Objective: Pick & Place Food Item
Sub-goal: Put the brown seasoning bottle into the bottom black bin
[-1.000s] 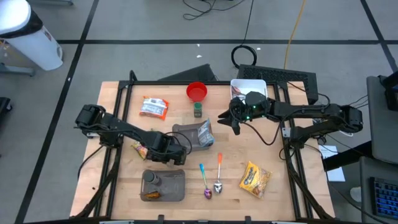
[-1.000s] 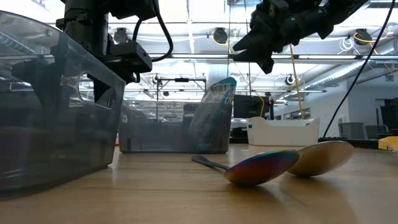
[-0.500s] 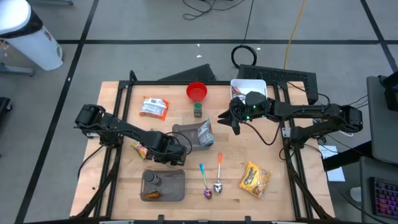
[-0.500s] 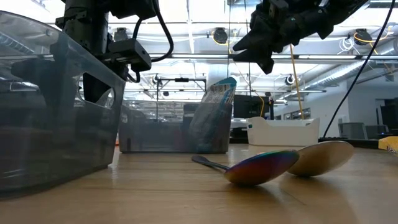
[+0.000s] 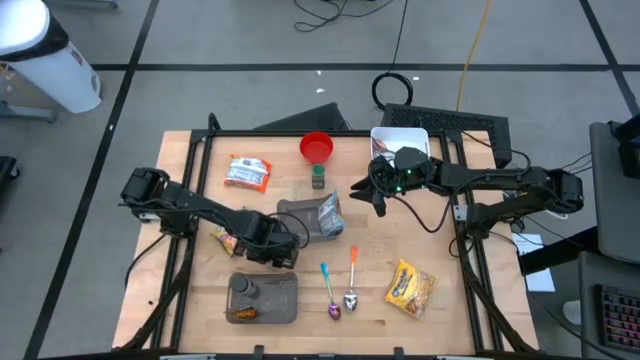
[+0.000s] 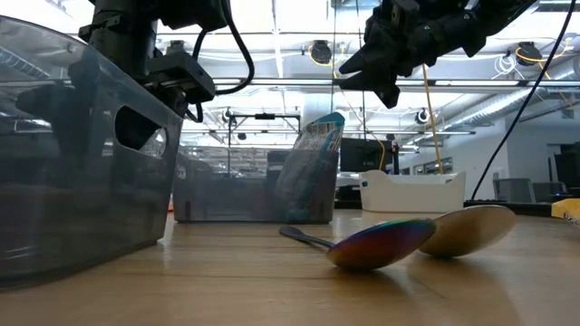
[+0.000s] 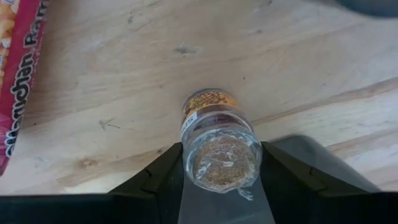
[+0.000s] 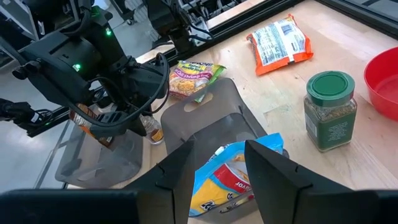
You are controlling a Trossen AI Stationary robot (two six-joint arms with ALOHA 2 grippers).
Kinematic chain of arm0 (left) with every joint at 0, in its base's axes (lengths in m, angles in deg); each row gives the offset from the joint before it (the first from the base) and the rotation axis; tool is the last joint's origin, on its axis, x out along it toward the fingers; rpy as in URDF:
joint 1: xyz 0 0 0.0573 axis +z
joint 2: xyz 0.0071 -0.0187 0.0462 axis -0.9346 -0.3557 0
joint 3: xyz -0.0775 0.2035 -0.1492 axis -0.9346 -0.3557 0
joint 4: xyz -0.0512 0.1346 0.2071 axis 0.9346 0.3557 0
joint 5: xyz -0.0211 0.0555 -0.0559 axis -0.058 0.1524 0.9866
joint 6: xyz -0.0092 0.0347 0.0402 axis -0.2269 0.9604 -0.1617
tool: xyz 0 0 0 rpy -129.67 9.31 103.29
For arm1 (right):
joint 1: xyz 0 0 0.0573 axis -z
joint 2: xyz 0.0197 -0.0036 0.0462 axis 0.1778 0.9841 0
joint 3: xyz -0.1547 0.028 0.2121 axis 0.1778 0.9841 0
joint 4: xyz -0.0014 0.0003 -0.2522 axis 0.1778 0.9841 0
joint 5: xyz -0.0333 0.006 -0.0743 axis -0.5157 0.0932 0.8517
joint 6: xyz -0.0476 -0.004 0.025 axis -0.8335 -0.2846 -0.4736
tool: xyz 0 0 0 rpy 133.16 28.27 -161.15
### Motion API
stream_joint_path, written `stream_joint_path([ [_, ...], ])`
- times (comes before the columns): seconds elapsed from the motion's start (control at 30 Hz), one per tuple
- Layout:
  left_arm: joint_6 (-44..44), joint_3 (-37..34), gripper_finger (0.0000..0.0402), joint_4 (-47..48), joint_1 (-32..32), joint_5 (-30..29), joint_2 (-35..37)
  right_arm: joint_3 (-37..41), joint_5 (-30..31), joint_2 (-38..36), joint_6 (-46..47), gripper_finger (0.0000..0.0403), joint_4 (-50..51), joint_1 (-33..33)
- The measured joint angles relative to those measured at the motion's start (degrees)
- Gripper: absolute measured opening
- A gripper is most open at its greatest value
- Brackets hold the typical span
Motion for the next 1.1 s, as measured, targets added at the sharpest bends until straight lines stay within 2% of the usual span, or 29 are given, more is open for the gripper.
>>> stream_joint_path([
  [0.2, 0.9, -0.04, 0.0183, 0.82, 0.32, 0.38, 0.8, 0.0, -0.04, 0.02, 0.02, 0.0132, 0.0, 0.0],
  [0.57, 6.7, -0.04, 0.0183, 6.34, 3.72, 0.07, 7.23, -0.02, -0.07, 0.04, 1.09, 0.0132, -0.2, -0.02],
  [0.97, 12.87, -0.02, 0.0183, 9.55, 3.42, -1.91, 21.61, -0.04, -0.01, -0.81, 1.26, 0.0132, -0.43, -0.02],
  [1.1, 14.46, 2.81, 0.0183, 12.51, 1.68, -4.1, 24.78, -0.04, 0.02, -0.81, 1.53, 0.0132, -1.08, -0.02],
])
